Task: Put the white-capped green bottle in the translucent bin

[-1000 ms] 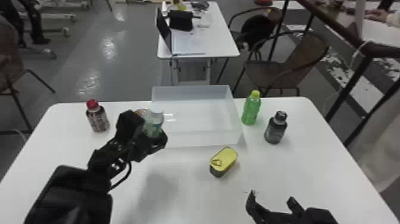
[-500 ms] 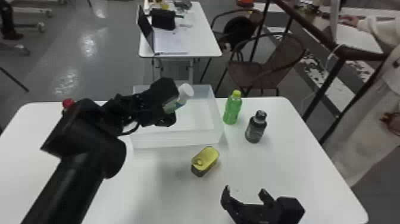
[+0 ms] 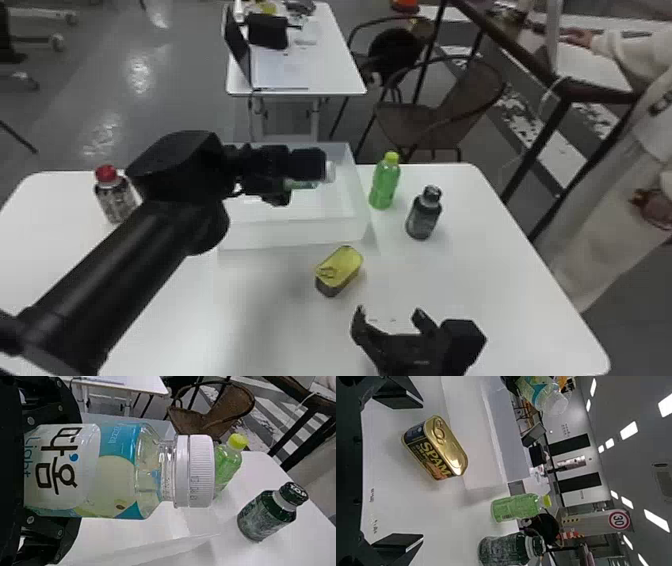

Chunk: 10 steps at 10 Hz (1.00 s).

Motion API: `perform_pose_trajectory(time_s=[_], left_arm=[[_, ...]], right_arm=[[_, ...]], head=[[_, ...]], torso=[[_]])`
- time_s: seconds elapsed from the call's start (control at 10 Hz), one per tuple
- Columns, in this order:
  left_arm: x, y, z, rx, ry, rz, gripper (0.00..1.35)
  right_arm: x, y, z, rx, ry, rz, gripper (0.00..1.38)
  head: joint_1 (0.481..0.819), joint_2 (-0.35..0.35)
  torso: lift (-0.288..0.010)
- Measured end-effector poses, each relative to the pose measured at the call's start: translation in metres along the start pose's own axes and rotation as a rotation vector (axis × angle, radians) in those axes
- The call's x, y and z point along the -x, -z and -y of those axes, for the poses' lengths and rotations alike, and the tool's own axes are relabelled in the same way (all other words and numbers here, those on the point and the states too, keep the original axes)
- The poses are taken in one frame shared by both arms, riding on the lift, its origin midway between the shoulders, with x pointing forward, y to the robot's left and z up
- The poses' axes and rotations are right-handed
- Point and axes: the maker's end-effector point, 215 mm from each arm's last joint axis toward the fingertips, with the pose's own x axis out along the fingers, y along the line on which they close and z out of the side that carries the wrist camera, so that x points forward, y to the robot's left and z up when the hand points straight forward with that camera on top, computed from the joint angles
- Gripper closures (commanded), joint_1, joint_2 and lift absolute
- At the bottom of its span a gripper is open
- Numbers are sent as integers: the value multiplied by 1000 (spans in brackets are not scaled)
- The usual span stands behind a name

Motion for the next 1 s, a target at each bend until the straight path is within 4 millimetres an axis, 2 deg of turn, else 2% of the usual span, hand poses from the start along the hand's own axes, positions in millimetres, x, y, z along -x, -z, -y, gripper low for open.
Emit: perform_pose_trajectory(time_s=[0.2,0.3,0.4,0.5,0.7,0.8,0.9,1.0], left_arm=[[0,-3,-10,-13,-37,23,27],[-3,-2,-4,13,-29,24,59],[-6,-2,6,43,-5,12,180],[-8,-9,16,64,3,21,234],[-1,-19,39,148,3,67,239],[12,-16,49,237,-26,105,239],[34,-6,54,347,-117,143,240],[65,15,67,461,-236,161,239]], right_arm=[[-3,0,-4,-6,-20,-4,114],[-3,-1,-4,-5,-20,-3,117],[-2,-4,-1,8,-15,4,122],[2,-7,3,18,-7,9,122],[5,-10,8,28,3,16,122],[6,-12,10,31,6,19,122],[7,-13,11,35,9,21,122],[8,-16,14,39,13,25,122]], head=[[695,-122],[695,-123],[695,-125],[695,-136],[695,-158],[695,-158],[695,-148],[695,-123]], torso=[[-56],[-56],[-56],[-56],[-56],[-56],[-56],[-56]])
